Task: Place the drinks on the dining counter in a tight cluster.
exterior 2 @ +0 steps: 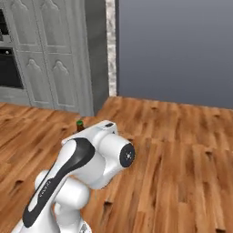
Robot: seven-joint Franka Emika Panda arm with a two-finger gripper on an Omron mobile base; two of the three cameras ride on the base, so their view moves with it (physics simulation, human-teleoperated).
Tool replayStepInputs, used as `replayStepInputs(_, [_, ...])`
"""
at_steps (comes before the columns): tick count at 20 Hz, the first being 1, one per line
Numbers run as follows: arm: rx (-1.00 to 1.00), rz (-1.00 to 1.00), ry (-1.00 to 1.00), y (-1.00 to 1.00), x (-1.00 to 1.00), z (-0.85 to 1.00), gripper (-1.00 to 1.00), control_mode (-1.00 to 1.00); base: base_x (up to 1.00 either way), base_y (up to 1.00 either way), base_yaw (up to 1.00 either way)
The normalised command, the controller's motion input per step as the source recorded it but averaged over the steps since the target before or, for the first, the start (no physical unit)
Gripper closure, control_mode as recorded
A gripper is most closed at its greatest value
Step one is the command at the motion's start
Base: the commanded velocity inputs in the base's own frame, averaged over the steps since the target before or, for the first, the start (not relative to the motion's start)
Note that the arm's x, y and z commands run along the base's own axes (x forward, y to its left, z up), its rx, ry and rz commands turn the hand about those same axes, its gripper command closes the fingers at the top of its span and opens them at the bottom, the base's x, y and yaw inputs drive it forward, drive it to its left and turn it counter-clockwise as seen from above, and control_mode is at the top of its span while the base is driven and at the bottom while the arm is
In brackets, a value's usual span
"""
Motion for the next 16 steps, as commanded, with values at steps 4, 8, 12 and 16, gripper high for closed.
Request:
replayStepInputs(4, [0.0, 0.0, 0.0, 0.0, 0.0, 0.0, 1.0, 1.0, 0.42, 0.0, 0.95])
replayStepInputs(8, [0.0, 0.0, 0.0, 0.0, 0.0, 0.0, 1.0, 1.0, 0.43, 0.0, 0.94])
replayStepInputs(12, [0.0, 0.0, 0.0, 0.0, 0.0, 0.0, 1.0, 1.0, 0.96, -0.26, 0.75])
replayStepInputs(16, [0.0, 0.0, 0.0, 0.0, 0.0, 0.0, 1.0, 1.0, 1.0, -0.57, 0.54])
